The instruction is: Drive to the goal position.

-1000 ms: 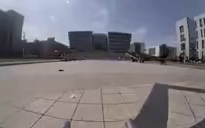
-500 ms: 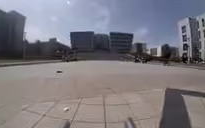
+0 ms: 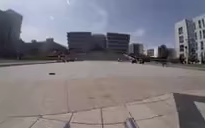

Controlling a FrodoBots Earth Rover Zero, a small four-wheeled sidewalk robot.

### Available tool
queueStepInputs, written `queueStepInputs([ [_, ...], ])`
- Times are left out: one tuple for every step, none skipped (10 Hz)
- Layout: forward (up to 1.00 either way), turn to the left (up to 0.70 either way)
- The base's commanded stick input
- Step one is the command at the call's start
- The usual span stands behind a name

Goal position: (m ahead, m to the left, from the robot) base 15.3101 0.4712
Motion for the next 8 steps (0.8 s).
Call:
queueStepInputs([
  [0.85, 0.00],
  [0.85, 0.00],
  [0.85, 0.00],
  [0.85, 0.00],
  [0.85, 0.00],
  [0.85, 0.00],
  [0.85, 0.00],
  [0.85, 0.00],
])
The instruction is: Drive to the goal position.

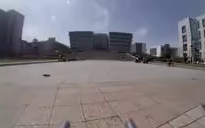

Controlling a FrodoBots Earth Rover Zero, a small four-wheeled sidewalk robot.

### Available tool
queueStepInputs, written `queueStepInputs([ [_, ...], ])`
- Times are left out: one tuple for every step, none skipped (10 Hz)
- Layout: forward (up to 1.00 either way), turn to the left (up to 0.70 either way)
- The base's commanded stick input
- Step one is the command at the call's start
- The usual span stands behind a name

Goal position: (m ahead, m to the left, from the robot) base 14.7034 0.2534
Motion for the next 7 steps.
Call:
queueStepInputs([
  [0.85, 0.00],
  [0.85, 0.00],
  [0.85, 0.00],
  [0.85, 0.00],
  [0.85, 0.00],
  [0.85, 0.00],
  [0.85, 0.00],
])
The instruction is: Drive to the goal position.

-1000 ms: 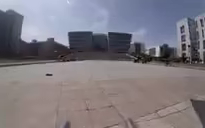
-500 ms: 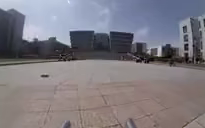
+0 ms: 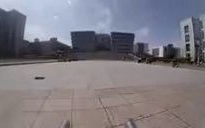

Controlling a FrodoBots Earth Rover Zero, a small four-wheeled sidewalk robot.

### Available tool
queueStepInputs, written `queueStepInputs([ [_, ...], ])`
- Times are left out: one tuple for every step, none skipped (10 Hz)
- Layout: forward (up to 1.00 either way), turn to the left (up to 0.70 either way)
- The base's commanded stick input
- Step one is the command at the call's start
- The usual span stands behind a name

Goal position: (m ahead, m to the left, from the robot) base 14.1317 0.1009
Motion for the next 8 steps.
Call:
queueStepInputs([
  [0.85, 0.00],
  [0.85, 0.00],
  [0.85, 0.00],
  [0.85, 0.00],
  [0.85, 0.00],
  [0.85, 0.00],
  [0.85, 0.00],
  [0.85, 0.00],
])
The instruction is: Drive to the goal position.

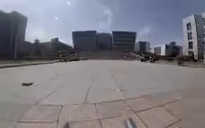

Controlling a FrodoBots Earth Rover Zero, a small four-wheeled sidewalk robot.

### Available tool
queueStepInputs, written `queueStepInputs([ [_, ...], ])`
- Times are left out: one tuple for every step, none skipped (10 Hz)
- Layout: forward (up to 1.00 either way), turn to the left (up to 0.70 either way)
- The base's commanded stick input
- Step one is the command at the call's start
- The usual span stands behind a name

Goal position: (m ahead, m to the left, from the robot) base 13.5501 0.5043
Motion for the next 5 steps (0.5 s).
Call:
queueStepInputs([
  [0.85, 0.00],
  [0.85, 0.00],
  [0.85, 0.00],
  [0.85, 0.00],
  [0.85, 0.00],
])
